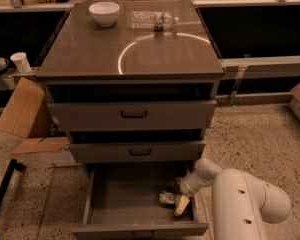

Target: Pick 7up can from bottom drawer and place on counter

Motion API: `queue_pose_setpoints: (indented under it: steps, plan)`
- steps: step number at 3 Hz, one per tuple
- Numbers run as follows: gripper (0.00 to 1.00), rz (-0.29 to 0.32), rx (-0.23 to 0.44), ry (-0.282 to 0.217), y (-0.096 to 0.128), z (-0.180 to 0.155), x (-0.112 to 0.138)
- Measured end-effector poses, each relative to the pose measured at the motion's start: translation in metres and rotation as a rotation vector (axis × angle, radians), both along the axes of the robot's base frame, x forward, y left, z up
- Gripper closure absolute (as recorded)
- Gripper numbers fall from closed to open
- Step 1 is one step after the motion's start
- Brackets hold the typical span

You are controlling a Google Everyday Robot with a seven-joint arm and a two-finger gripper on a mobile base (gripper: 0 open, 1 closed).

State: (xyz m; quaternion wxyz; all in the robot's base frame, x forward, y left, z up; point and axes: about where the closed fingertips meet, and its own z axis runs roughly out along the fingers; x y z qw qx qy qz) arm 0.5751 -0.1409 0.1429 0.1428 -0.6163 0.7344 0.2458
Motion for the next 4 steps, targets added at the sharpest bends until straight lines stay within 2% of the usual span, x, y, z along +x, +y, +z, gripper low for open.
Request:
queue_pose_setpoints:
  steps: [1, 2, 4]
  plan:
    - [0.17, 0.002, -0.015, 0.004, 0.002, -0.012, 0.004]
    - [0.48, 0.022, -0.029, 0.011, 0.012, -0.024, 0.006]
    - [0.94, 0.033, -0.033, 0.017, 0.017, -0.030, 0.007]
